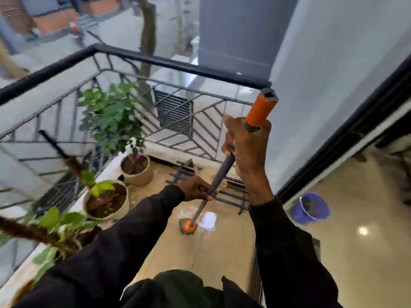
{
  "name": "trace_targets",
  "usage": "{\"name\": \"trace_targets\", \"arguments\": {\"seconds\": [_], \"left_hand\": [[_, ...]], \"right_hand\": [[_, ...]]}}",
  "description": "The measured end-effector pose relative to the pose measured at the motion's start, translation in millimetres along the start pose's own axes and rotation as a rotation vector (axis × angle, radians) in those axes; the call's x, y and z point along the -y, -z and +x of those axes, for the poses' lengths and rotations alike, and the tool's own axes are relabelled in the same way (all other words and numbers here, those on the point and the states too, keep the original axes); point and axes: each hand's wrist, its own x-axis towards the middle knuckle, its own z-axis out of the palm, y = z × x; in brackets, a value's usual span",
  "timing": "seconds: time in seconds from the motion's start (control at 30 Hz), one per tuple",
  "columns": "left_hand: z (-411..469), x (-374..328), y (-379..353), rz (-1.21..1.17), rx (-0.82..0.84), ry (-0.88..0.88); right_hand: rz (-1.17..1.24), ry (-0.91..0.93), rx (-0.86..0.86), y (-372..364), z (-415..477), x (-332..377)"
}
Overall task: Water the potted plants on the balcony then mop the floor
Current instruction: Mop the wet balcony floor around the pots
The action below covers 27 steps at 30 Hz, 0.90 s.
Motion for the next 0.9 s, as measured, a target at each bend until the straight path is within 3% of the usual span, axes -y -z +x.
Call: {"name": "trace_targets", "arguments": {"seconds": [0.13,0.4,0.7,0.9], "left_hand": [[55,-49,-11,0.06,0.073,-0.093],[165,-125,-69,-0.055,0.116,-0.213],[278,-225,-117,-0.041,0.137,-0.214],[331,-260,-132,0.04,0.02,-0.217]], "right_hand": [[-0.076,0.031,-0.169,39,19,-1],[-0.211,0.112,-0.393,126,78,-9],[-0.333,0.179,-0.411,242,158,-2],[-0.289,0.163,-0.462,300,192,-7]]}}
